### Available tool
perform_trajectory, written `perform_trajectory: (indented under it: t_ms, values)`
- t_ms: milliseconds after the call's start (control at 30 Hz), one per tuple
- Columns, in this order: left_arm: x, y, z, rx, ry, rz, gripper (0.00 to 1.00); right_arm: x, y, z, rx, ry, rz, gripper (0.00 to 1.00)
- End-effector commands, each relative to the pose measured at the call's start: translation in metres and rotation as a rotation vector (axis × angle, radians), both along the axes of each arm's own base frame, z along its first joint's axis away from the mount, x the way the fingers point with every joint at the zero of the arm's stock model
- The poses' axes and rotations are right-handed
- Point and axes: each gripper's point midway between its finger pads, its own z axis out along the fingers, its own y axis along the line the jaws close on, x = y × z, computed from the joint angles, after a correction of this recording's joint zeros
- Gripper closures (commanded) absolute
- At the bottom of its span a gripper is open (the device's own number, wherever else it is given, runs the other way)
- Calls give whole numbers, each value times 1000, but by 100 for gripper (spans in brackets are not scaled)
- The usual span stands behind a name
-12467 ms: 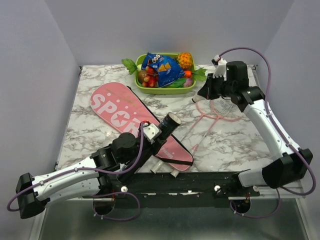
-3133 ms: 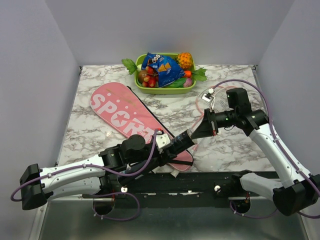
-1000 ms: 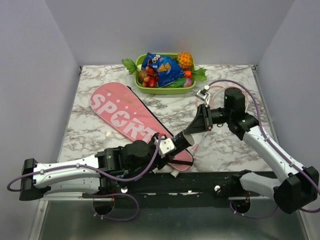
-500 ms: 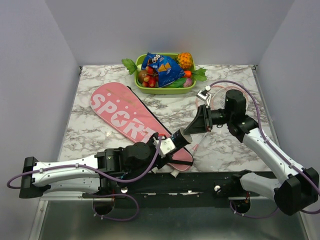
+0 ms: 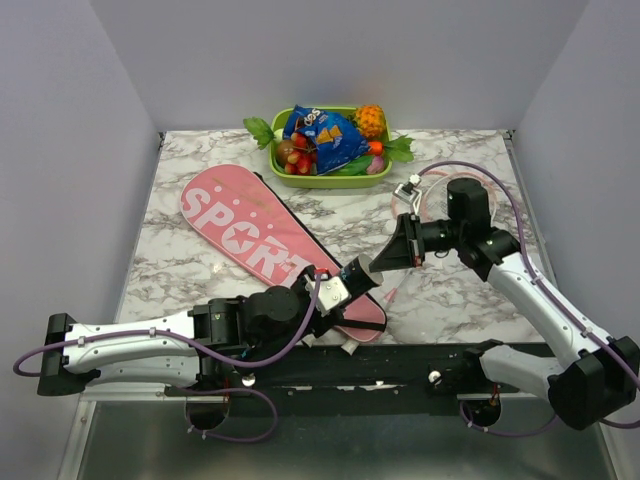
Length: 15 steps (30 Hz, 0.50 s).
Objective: Pack up the badminton gear
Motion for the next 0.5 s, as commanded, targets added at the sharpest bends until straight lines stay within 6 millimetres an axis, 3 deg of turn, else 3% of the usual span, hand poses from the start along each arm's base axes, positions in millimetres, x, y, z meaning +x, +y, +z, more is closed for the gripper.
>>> perform_trajectory:
  t_ms: [0,267,400,467]
  values:
    - [18,-9,122,-399,-184,65,100,-26,3,-46,-169,148,54,93]
    - [20,-7,122,-383,-199,73,100,-43,20,-54,-216,153,134,99]
    - [20,-6,121,-382,-200,76,100,-35,19,-52,-259,121,87,100]
    - [21,-4,121,-377,-204,85,100,-22,20,-39,-281,47,42,100]
